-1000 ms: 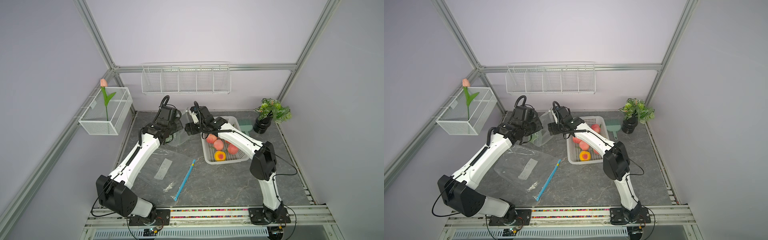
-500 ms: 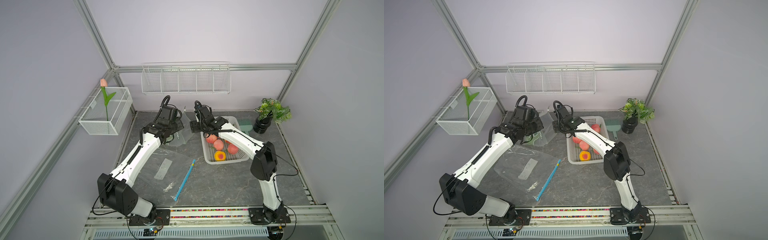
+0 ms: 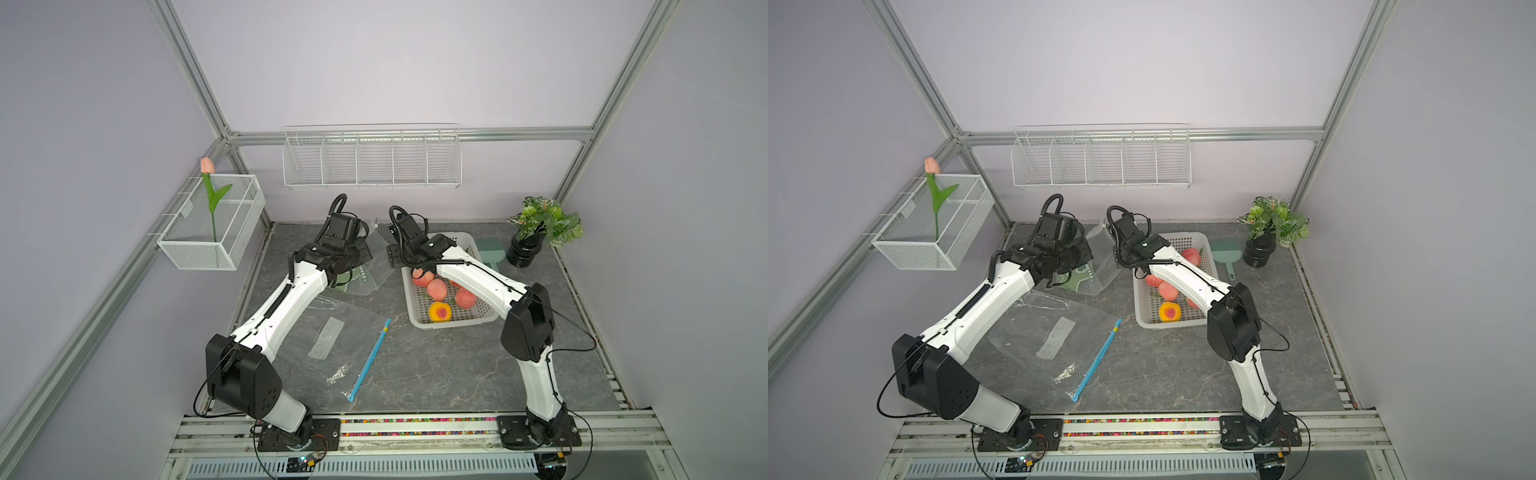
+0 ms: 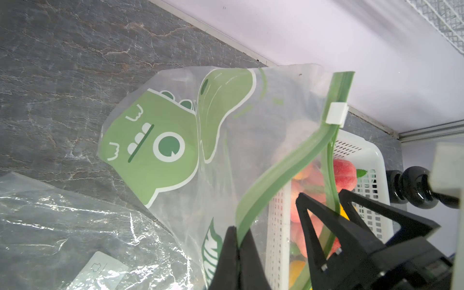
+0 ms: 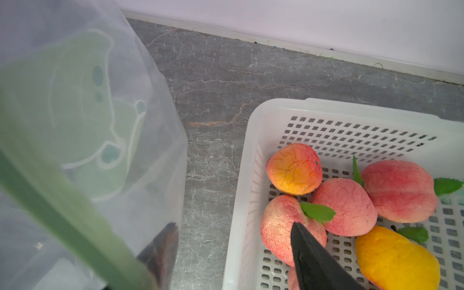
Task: Place the peach in a zip-top bag and seal the zipper
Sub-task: Open the zipper of the food storage bag at the center of the board, then pick up the peach from the basket.
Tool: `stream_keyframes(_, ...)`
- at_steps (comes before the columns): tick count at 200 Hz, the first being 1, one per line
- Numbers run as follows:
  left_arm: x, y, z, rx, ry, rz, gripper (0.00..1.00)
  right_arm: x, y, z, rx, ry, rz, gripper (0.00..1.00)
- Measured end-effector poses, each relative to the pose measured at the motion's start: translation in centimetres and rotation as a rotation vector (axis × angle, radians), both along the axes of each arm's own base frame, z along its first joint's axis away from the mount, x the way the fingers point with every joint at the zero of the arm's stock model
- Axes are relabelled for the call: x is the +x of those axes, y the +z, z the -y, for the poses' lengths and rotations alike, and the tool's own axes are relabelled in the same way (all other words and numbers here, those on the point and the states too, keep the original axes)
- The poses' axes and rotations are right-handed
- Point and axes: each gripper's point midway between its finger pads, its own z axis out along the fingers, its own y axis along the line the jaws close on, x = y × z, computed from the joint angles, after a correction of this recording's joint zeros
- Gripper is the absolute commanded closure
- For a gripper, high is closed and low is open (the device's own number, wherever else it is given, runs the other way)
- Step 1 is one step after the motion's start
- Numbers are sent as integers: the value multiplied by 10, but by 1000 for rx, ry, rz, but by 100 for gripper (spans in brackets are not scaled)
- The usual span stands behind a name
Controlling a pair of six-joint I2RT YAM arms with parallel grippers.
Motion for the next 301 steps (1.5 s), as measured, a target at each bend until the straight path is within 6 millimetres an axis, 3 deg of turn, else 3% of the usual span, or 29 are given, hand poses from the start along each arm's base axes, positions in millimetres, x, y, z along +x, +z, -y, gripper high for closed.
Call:
stream_keyframes(60, -5, -2, 12, 1, -43, -6, 100, -9, -48, 9, 9, 11, -108, 26)
stream_keyframes(82, -5, -4, 14, 8, -51, -9, 100, -17, -53, 4, 64, 51, -130, 22)
stream_keyframes(109, -6, -10, 17, 18, -61, -22, 100, -26, -33, -6, 160, 123, -106, 16)
stream_keyframes(146, -7, -16, 18, 31, -67, -41, 100, -36, 27, -17, 306, 230, 13, 10)
stream_keyframes(170, -8, -17, 17, 34, -68, -45, 100, -42, 55, -13, 362, 256, 79, 9)
stream_keyframes(194, -9, -17, 17, 40, -74, -47, 100, -42, 63, 2, 371, 236, 103, 11)
stream_keyframes(217, -9, -16, 18, 44, -80, -46, 100, -34, 54, 25, 333, 180, 85, 12)
stream_keyframes(261, -9, -16, 17, 50, -85, -46, 100, -28, 10, 78, 179, 68, -15, 12)
stream_keyframes(301, -9, -15, 17, 51, -86, -45, 100, -34, -11, 94, 105, 56, -74, 16)
